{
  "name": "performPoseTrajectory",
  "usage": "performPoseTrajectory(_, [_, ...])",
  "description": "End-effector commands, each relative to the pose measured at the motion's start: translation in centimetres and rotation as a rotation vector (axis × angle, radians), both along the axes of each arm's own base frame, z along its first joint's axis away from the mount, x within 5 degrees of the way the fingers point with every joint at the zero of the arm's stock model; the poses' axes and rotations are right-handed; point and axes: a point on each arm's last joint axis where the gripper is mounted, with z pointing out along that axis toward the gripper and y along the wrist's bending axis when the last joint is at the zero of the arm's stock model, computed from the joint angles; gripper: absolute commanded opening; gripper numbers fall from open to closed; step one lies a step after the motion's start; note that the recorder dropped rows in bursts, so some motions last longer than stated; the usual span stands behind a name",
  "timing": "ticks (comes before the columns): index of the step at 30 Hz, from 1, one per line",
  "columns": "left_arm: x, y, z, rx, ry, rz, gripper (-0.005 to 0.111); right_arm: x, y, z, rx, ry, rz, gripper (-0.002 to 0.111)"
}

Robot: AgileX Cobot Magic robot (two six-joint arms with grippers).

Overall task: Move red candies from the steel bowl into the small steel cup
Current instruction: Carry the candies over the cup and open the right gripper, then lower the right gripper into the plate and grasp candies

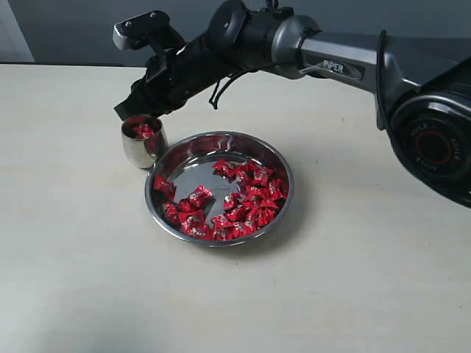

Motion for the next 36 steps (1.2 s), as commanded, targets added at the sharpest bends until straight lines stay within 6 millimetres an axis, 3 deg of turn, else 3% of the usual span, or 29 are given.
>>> performPoseTrajectory(1, [0.0,0.0,0.0,0.000,-0.011,-0.005,0.000,0.2,0.0,0.2,0.011,-0.018,-0.009,0.028])
performPoseTrajectory(6, [0.0,0.0,0.0,0.000,-0.011,-0.005,0.000,-0.5,-0.1,0.1,-0.022,0.027,0.047,0.028])
performPoseTrajectory(13, [0.0,0.0,0.0,0.000,-0.011,-0.005,0.000,-2.7,-1.7,-0.8,-0.263,0.165,0.250,0.028])
performPoseTrajectory(18, [0.0,0.0,0.0,0.000,-0.011,-0.005,0.000,-2.8,-3.2,-2.2,-0.453,0.201,0.258,0.028])
performPoseTrajectory(26, [0.0,0.0,0.0,0.000,-0.011,-0.005,0.000,-2.9,-3.4,-4.0,-0.508,0.260,0.266,0.028])
performPoseTrajectory(32, [0.0,0.0,0.0,0.000,-0.011,-0.005,0.000,-3.5,-3.2,-4.1,-0.473,0.339,0.290,0.052])
performPoseTrajectory(36, [0.0,0.0,0.0,0.000,-0.011,-0.005,0.000,-3.6,-3.1,-4.1,-0.469,0.342,0.292,0.054])
